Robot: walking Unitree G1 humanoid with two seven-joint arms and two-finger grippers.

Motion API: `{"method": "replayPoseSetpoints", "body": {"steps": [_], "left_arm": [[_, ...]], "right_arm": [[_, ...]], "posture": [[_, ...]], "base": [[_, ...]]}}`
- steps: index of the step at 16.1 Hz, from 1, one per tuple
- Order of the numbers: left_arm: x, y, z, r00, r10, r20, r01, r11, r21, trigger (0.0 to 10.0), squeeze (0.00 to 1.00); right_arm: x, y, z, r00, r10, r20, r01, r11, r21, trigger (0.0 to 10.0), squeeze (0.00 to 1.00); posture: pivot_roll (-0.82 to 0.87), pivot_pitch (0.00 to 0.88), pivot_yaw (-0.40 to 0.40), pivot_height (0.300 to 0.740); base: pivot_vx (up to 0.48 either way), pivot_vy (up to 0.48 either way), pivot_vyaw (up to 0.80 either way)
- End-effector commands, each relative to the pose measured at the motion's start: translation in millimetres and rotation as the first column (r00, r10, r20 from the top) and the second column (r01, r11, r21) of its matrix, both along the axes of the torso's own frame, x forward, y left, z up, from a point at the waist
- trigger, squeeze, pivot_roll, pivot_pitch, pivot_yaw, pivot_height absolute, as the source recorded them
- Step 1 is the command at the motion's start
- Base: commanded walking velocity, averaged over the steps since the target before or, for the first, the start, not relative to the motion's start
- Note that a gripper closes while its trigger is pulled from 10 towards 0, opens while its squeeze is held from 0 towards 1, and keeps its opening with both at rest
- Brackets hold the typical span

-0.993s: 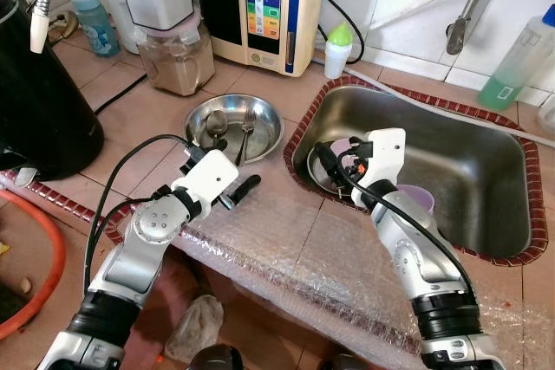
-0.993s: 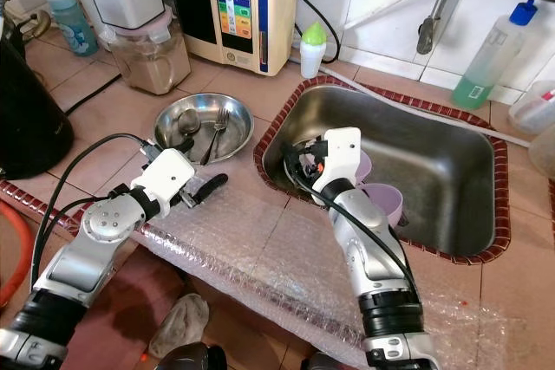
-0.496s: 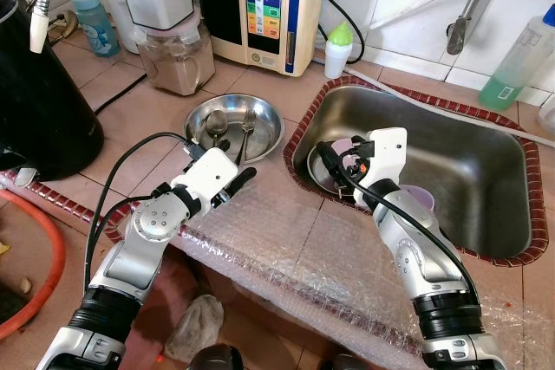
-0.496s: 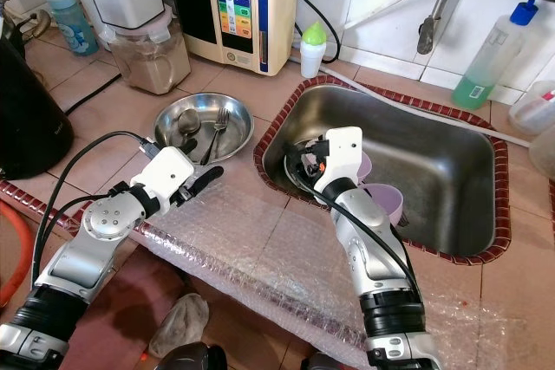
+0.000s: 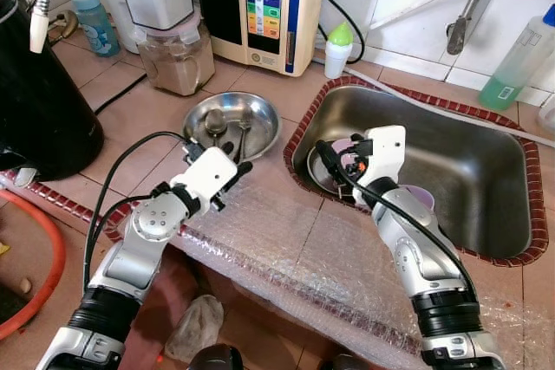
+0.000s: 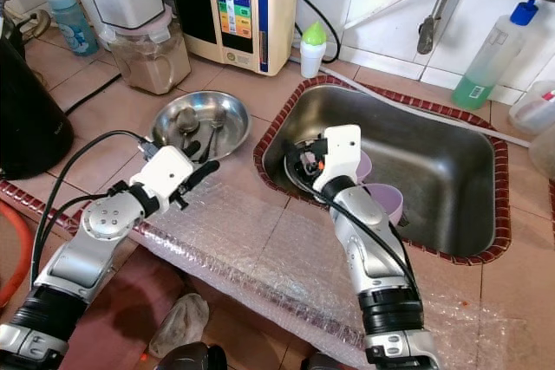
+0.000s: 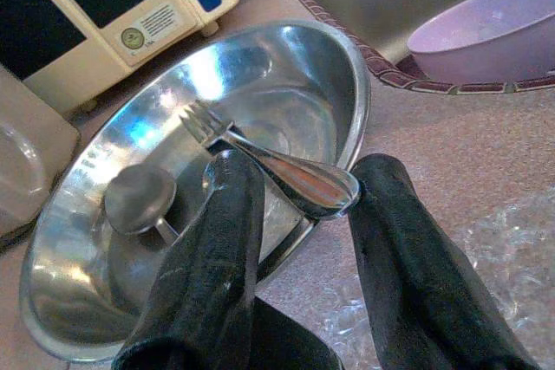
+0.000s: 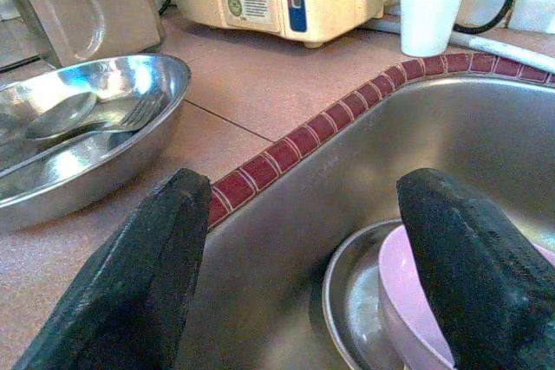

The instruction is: Kitchen organization

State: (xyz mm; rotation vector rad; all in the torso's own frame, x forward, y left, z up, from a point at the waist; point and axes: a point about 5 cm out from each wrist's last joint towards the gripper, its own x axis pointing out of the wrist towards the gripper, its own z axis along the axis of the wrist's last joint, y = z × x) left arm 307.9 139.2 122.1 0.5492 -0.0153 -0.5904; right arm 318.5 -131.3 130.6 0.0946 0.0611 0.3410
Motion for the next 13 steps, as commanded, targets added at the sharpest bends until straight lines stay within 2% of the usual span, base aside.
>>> {"method": "replayPoseSetpoints", "body": {"steps": [1,4,7,11,13], "left_arm": [[2.8,3.4,3,1.000,0.016,0.013,-0.016,1.000,-0.005,0.0,0.00],[4.8,5.0,7,0.999,0.032,0.032,-0.031,0.999,-0.021,0.0,0.00],[2.1,2.6,15,0.998,0.002,0.059,0.001,0.999,-0.037,0.0,0.00],[-8.8,-5.3,15,0.989,-0.141,0.052,0.141,0.990,-0.005,0.0,0.00],[-16.3,-10.1,15,0.978,-0.206,0.038,0.207,0.978,-0.014,0.0,0.00]], "right_arm": [[3.0,-1.5,3,1.000,-0.009,0.009,0.009,1.000,0.003,10.0,0.00],[4.8,-2.2,3,1.000,-0.016,0.012,0.016,1.000,0.002,10.0,0.00],[4.8,-2.3,3,1.000,-0.017,0.012,0.017,1.000,0.003,10.0,0.00],[6.8,-1.7,2,1.000,-0.021,0.006,0.021,1.000,-0.001,10.0,0.00],[7.5,-2.0,1,1.000,-0.030,-0.003,0.030,0.999,-0.013,10.0,0.00]], "posture": [[-0.02,0.039,0.013,0.740],[-0.02,0.034,0.014,0.740],[-0.02,0.033,0.014,0.740],[-0.01,0.037,0.011,0.740],[-0.01,0.038,0.010,0.740]], "base": [[0.000,0.000,0.00],[0.000,0.000,0.00],[0.000,0.000,0.00],[0.000,0.000,0.00],[0.000,0.000,0.00]]}}
